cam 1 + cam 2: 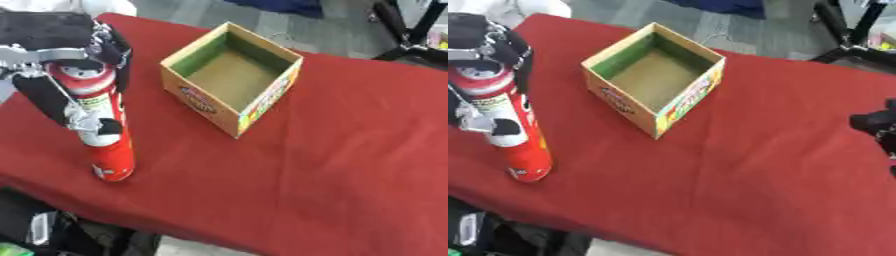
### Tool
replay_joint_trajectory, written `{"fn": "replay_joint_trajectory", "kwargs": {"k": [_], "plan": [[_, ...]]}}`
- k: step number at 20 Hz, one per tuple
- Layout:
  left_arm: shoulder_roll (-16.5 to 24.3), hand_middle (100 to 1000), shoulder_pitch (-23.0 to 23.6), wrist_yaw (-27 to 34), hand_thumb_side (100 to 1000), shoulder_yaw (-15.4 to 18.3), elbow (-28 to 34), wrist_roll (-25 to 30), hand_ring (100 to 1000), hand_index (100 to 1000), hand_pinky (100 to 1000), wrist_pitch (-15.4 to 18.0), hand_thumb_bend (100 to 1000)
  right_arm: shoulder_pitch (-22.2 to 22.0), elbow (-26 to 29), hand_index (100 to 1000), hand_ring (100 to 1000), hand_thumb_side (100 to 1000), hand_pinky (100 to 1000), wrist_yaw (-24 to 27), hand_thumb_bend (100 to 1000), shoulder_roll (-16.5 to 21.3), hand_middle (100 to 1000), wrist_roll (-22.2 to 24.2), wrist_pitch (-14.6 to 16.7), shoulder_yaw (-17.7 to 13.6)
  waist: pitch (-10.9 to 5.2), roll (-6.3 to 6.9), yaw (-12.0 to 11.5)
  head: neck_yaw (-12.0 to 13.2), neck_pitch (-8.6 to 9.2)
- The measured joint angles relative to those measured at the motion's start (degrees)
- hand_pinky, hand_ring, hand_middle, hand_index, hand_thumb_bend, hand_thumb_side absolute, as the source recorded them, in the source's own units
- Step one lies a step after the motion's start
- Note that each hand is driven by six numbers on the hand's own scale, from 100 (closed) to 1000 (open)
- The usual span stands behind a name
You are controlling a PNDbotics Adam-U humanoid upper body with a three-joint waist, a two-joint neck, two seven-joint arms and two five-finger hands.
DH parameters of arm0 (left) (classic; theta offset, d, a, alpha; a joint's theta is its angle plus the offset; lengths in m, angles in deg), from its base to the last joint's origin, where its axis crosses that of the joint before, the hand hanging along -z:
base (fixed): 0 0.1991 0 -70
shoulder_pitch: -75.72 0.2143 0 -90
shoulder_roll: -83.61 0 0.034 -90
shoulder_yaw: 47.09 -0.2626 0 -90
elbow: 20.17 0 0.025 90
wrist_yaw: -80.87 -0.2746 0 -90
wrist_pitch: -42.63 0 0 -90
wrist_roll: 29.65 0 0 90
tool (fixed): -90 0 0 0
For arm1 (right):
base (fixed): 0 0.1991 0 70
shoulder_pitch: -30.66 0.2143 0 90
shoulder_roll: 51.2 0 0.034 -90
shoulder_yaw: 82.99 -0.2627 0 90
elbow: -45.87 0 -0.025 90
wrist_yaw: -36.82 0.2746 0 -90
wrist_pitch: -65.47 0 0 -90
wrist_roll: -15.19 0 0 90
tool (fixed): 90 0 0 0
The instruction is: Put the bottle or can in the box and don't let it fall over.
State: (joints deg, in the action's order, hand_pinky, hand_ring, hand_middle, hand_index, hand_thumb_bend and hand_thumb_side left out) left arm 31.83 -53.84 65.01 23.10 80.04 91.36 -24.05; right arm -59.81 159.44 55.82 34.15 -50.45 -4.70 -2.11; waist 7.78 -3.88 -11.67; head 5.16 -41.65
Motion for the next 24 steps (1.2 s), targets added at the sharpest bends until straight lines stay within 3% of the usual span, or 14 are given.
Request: {"fn": "replay_joint_trajectory", "kwargs": {"k": [6,10,24], "plan": [[-0.33,123,-0.29,0.78,100,0.3,-0.61,-1.34,188,116,100,2.04,481,0.0,0.0,864,783,523,850,0.07,100,0.0,690,-0.18,-0.14,-0.01,0.08,0.01,0.03,0.01,0.0],[-0.33,120,-0.83,0.75,100,0.75,-0.59,-2.64,182,116,100,3.05,470,0.0,0.0,864,783,523,850,0.07,100,0.0,690,-0.19,-0.13,-0.01,0.17,-0.01,0.02,0.01,0.0],[-1.06,115,-7.98,6.69,100,3.54,-1.71,-2.69,171,115,100,0.88,445,0.0,0.0,864,783,523,849,0.07,100,0.08,690,-0.32,-0.08,-0.05,0.35,0.81,-0.16,-0.39,-0.01]]}}
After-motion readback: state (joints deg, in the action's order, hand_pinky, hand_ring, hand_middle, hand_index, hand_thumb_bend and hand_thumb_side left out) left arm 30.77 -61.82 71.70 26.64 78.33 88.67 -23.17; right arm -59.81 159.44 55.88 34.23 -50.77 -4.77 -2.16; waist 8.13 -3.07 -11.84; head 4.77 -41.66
